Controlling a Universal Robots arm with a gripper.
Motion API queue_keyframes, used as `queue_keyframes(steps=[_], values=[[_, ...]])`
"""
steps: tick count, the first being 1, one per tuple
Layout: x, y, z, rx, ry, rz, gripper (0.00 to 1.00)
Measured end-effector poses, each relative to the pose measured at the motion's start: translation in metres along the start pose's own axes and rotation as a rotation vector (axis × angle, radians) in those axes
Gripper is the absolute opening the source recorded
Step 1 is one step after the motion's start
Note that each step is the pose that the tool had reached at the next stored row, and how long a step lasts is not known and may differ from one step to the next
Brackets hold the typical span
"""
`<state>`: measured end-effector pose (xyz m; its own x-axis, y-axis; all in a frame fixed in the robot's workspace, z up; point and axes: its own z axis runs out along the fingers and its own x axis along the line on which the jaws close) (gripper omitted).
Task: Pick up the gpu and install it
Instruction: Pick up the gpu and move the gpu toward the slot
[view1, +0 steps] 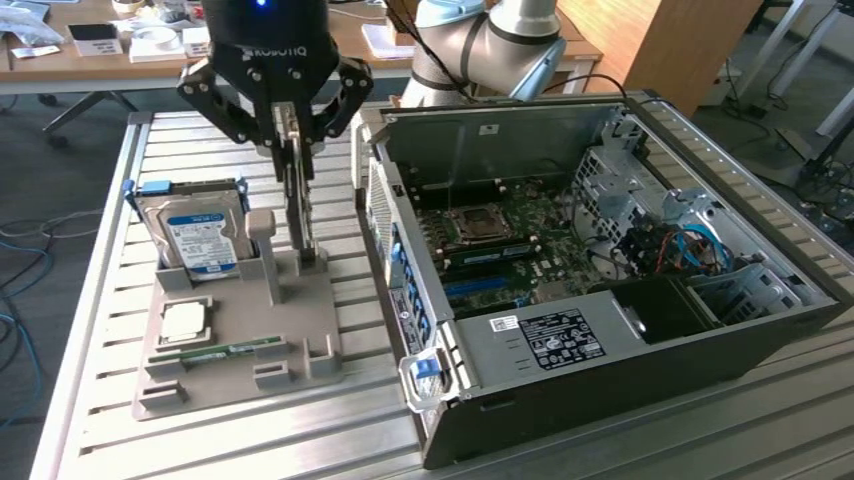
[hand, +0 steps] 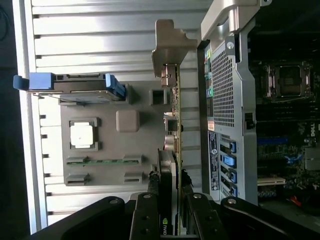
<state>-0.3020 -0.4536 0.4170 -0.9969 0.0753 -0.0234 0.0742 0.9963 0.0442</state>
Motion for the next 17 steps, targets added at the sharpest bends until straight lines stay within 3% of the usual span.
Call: queue_keyframes(steps=[17], values=[[-0.0003, 0.0005, -0.0109, -0.0003, 0.0, 0.0, 0.27]])
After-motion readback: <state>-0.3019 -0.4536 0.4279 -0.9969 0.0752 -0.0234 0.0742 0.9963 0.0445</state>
